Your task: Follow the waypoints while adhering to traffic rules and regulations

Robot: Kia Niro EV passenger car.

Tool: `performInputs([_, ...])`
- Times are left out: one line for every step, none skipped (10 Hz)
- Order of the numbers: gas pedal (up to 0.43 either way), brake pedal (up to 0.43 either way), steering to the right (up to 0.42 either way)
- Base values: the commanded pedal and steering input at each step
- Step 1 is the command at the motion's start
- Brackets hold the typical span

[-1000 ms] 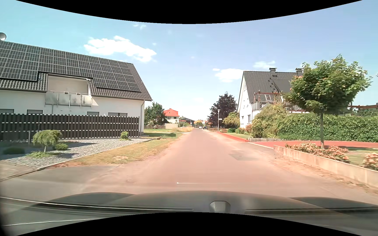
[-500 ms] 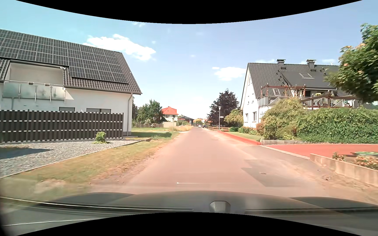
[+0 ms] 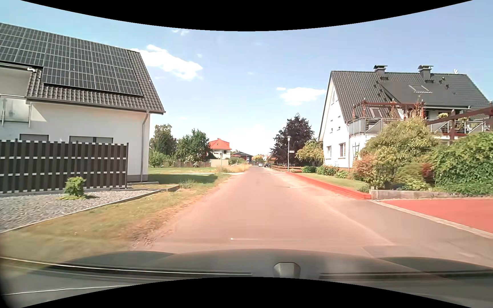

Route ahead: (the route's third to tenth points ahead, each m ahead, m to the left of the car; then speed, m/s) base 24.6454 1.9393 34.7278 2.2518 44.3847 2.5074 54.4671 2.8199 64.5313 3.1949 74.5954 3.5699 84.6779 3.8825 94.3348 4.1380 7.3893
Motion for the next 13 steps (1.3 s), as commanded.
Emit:
performInputs([0.118,0.006,0.004])
performInputs([0.118,0.006,0.004])
performInputs([0.118,0.006,0.004])
performInputs([0.118,0.006,0.004])
performInputs([0.118,0.006,0.004])
performInputs([0.118,0.006,0.003])
performInputs([0.118,0.006,0.003])
performInputs([0.118,0.006,0.003])
performInputs([0.118,0.006,0.003])
performInputs([0.118,0.006,0.003])
performInputs([0.118,0.006,0.003])
performInputs([0.118,0.006,0.003])
performInputs([0.118,0.006,0.003])
